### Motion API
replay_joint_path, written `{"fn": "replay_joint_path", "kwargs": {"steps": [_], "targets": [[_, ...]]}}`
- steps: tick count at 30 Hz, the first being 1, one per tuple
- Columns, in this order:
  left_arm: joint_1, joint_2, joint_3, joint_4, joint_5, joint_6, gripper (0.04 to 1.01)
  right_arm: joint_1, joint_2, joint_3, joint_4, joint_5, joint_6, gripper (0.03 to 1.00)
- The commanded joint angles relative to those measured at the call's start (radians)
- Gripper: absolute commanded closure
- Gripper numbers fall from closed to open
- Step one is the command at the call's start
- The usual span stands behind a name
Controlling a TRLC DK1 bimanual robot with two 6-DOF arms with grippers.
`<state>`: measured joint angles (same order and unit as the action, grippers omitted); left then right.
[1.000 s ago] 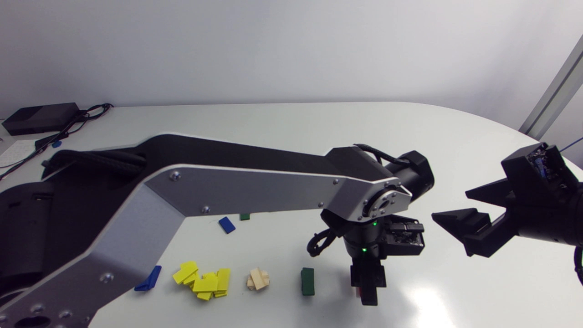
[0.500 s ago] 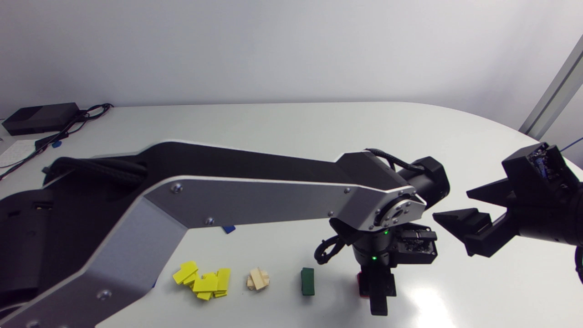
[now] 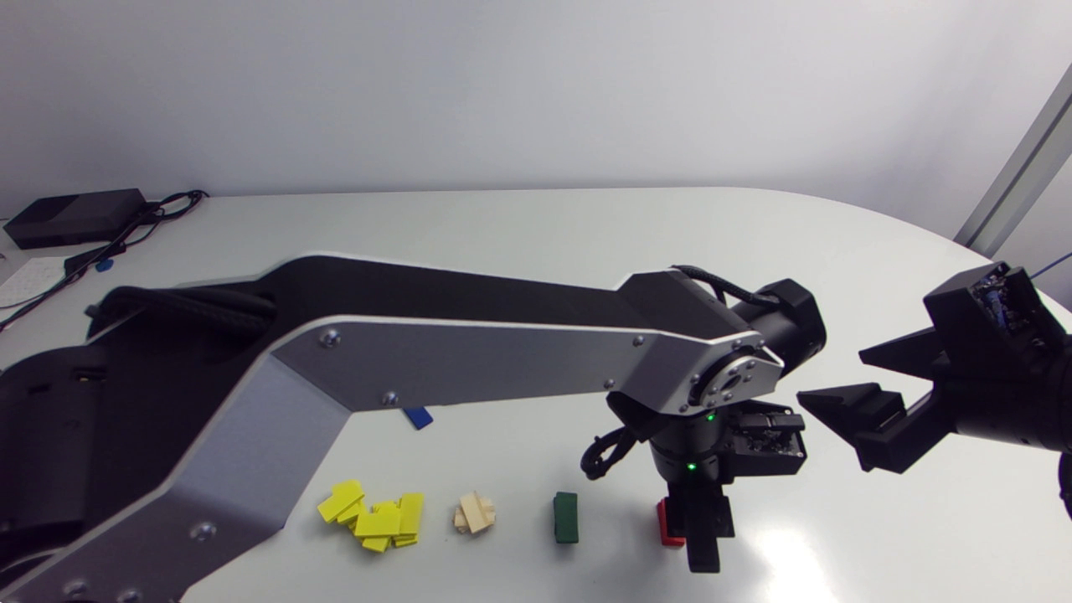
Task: Take domino bricks one by one from the mixed stack on the table and place each onto the existing stack of the same color.
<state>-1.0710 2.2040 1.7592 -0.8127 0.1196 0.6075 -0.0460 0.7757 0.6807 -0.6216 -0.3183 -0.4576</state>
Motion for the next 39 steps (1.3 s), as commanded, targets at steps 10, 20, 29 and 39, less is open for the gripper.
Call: {"fn": "replay_joint_path", "kwargs": {"steps": [10,20,29,39], "targets": [[0.0,0.071,0.033,-0.034,0.012,-0.029,0.554,-0.014,-0.003,-0.02,0.0,-0.016,-0.019,0.066],[-0.003,0.091,0.033,-0.034,0.026,-0.031,0.554,-0.031,-0.003,-0.026,0.0,-0.03,-0.032,0.066],[-0.001,0.097,0.033,-0.032,0.028,-0.034,0.554,-0.035,0.0,-0.027,0.003,-0.034,-0.036,0.066],[-0.001,0.097,0.037,-0.034,0.028,-0.034,0.51,-0.037,0.0,-0.024,0.002,-0.033,-0.038,0.066]]}}
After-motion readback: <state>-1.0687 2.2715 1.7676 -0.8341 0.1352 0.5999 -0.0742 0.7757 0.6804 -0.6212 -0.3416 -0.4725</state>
